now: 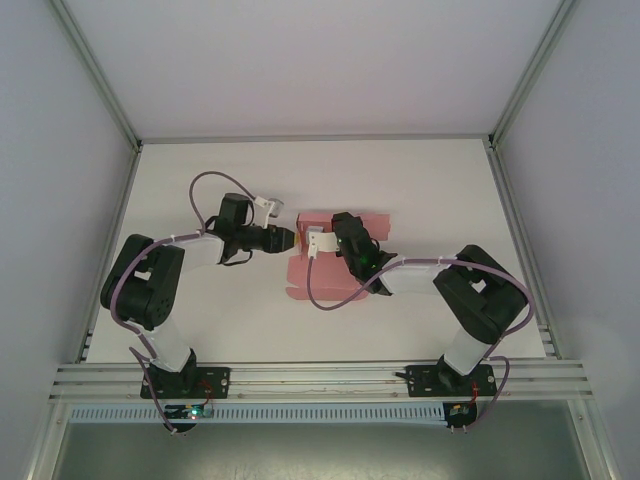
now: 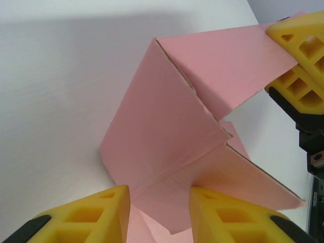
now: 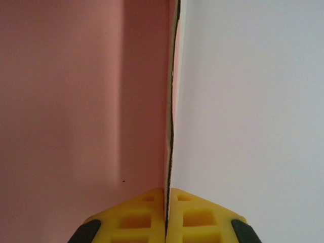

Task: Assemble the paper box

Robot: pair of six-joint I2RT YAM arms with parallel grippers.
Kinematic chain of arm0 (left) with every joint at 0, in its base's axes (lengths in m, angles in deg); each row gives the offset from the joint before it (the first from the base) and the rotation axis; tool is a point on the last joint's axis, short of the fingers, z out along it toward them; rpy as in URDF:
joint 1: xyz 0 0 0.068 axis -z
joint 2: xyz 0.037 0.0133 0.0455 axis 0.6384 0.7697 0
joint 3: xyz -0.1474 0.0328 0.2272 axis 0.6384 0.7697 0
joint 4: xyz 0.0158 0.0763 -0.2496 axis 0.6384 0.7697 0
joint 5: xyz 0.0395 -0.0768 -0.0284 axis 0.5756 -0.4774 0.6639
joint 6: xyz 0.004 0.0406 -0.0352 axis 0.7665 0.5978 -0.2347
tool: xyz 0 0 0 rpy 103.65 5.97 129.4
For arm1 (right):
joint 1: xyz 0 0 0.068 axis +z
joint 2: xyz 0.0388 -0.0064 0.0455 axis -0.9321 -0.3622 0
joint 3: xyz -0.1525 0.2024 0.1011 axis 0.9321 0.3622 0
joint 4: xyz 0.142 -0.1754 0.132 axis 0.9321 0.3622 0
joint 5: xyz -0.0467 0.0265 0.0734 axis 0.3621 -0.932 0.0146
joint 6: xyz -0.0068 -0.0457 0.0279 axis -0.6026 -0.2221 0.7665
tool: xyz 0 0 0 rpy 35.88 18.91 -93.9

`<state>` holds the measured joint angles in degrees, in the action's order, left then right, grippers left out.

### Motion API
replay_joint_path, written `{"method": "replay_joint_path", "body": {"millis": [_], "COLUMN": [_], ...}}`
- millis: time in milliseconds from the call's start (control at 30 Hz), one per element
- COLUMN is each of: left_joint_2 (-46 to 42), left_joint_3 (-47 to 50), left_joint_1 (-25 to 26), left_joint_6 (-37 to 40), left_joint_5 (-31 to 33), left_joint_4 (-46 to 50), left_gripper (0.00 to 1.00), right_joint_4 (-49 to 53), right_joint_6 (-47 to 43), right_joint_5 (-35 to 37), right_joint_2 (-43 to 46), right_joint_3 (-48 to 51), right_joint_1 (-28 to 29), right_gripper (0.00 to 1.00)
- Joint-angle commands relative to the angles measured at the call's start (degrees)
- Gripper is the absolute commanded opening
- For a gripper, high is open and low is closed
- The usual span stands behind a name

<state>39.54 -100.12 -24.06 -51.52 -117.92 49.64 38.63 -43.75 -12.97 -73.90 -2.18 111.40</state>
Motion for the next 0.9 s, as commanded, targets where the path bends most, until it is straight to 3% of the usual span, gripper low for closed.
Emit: {"method": "replay_joint_path", "body": {"millis": [0,333,567,867], "left_joint_2": [-0.4,0.0,3.0,7.1], "left_joint_3": [-1.8,1.3,2.6,-2.2], "left_joint_1": [1.5,5.5,6.3,7.2], "left_joint_6": [3.6,2.7,-0.2,-1.7], "left_joint_5": [1.8,16.8,18.9,15.8], "left_joint_4": [2.9,-6.8,-17.1,-18.6], "left_gripper": [0.37,0.44,0.43,0.33], "right_joint_4": [3.5,4.3,7.0,9.3], "right_joint_6": [1.7,3.0,5.0,6.6], "right_joint_5": [-1.2,-2.7,-4.6,-6.3], "right_joint_2": [1.7,0.8,1.1,0.1], "right_joint_3": [0.4,0.2,0.8,-0.6], "right_joint_1": [0.6,1.3,1.9,2.1], "right_gripper": [0.00,0.00,0.00,0.00]}}
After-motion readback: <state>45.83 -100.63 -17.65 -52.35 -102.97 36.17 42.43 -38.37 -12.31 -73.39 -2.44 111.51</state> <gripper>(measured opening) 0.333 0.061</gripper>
